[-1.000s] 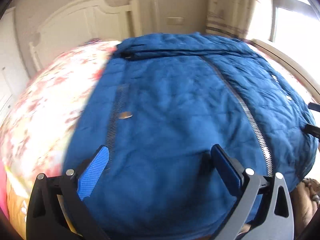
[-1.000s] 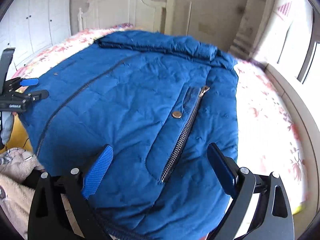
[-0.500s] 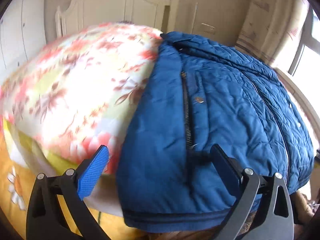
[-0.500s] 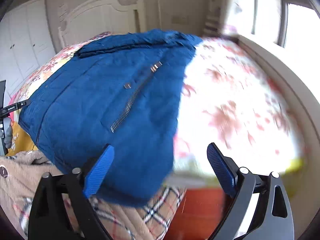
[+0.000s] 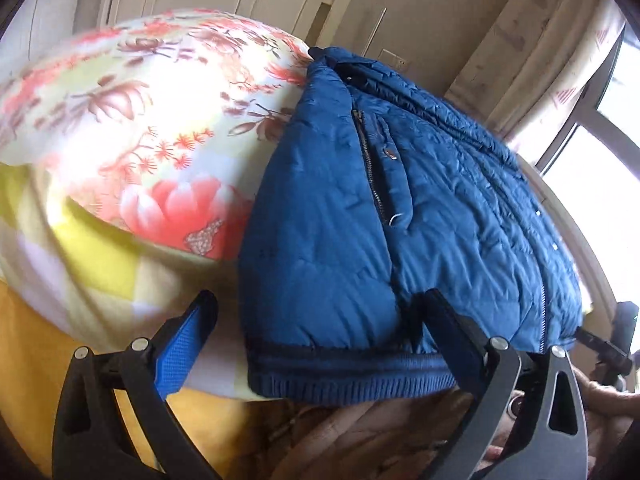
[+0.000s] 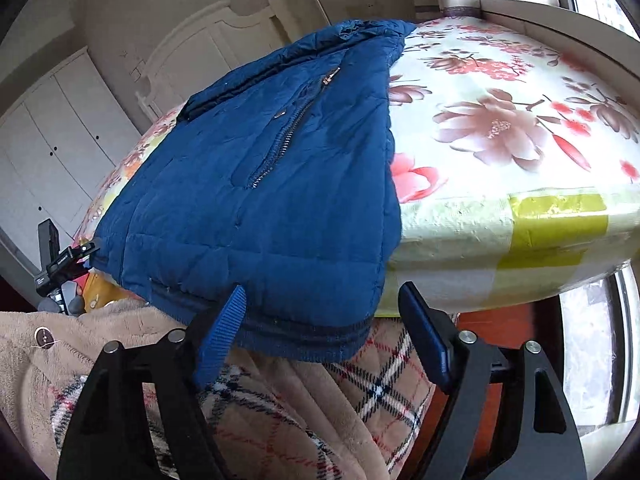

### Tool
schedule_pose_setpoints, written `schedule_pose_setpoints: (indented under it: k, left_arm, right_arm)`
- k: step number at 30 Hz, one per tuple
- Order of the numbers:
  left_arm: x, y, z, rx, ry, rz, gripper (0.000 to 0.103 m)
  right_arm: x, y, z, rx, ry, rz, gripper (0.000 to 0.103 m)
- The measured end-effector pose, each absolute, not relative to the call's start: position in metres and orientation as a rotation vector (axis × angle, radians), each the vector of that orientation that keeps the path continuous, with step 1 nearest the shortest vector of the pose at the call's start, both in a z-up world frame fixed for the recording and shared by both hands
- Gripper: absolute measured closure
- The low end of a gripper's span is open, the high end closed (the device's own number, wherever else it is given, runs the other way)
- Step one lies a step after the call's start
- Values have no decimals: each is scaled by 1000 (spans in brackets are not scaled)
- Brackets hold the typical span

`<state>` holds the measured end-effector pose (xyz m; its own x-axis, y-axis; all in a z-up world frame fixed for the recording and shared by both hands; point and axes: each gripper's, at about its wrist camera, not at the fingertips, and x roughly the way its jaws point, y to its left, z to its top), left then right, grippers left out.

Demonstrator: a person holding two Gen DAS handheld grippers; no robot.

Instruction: Fold large clothes

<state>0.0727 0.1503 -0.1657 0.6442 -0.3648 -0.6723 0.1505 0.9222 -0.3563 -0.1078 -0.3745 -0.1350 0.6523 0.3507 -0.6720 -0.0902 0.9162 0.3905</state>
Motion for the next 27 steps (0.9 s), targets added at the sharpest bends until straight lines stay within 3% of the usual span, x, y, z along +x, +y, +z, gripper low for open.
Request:
schedule_pose_setpoints:
  k: [2,3,4,5,7,11,15,19,25,26,27]
  left_arm:
    - [72,149,-165,-305,819,-358,20]
    - [70,149,-164,-320,815,-387,35]
    - [67,149,-162,-318,814,-386,41]
    - [63,148,-161,-302,818,-384,45]
    - [56,154,-158,-318,791,-400,63]
    - [51,152,-146,-296,767,-417,63]
    - [56,153,-150,-321,790,-433,40]
    - [61,147,-155,-321,815,-427,28]
    - [69,152,-163,-366,853,-394,22]
    - [70,153,-165,-374,857,-397,23]
    - [70,151,-166,-374,865,-412,33]
  right_arm:
    - [-110,-370,-133,306,817,253,42]
    - [-113,-368,-132,288,804,250,59]
    - [-116,-368,-129,281,791,257,67]
    - [-120,-368,-126,285,776,272,69]
    - [-124,-368,-119,292,751,301,72]
    - [-121,-369,-108,326,709,344,68]
    - [-112,-367,-113,318,736,331,64]
    - [-106,-372,-122,347,770,308,54]
    - [-102,-379,-136,414,789,309,46]
    - [-102,-380,-139,424,792,314,46]
    - [-103,-378,-140,422,782,324,56]
